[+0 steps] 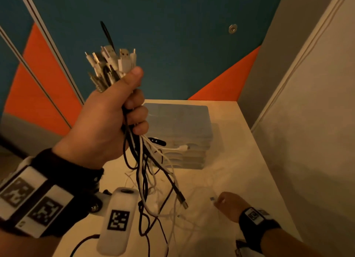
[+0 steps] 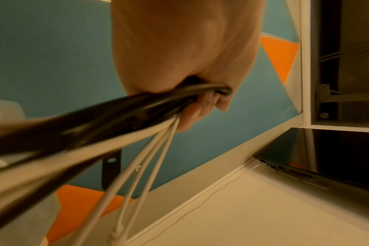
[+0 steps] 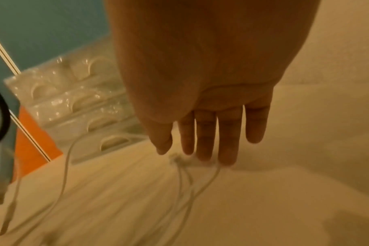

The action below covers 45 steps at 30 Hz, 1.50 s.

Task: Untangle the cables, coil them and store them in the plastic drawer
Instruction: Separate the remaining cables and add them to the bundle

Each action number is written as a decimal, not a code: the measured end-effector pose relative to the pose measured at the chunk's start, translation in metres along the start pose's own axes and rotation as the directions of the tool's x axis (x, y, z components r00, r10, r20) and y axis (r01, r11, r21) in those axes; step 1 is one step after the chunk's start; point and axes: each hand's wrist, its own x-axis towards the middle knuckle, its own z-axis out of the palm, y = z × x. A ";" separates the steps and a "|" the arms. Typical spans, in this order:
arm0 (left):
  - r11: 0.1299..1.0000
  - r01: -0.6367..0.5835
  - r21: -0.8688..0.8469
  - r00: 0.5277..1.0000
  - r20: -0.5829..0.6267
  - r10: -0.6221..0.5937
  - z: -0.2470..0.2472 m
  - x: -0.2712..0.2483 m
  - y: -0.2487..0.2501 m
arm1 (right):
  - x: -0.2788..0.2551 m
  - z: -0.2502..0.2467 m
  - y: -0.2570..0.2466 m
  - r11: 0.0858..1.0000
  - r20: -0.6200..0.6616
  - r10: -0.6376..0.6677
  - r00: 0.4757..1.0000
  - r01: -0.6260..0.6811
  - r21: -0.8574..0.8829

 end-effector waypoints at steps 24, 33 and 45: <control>0.992 -0.052 0.113 0.999 0.005 0.052 0.015 0.011 -0.037 | -0.128 -0.197 -0.114 0.267 -0.903 -0.117 0.414 0.889 0.373; 0.991 -0.060 0.122 0.998 -0.007 0.061 0.050 0.004 -0.066 | -0.139 -0.168 -0.186 0.134 -0.865 -0.308 0.396 0.918 0.373; 0.990 -0.065 0.127 0.970 -0.226 0.093 0.051 0.008 -0.064 | -0.127 -0.153 -0.182 0.202 -0.747 -0.457 0.483 0.874 0.442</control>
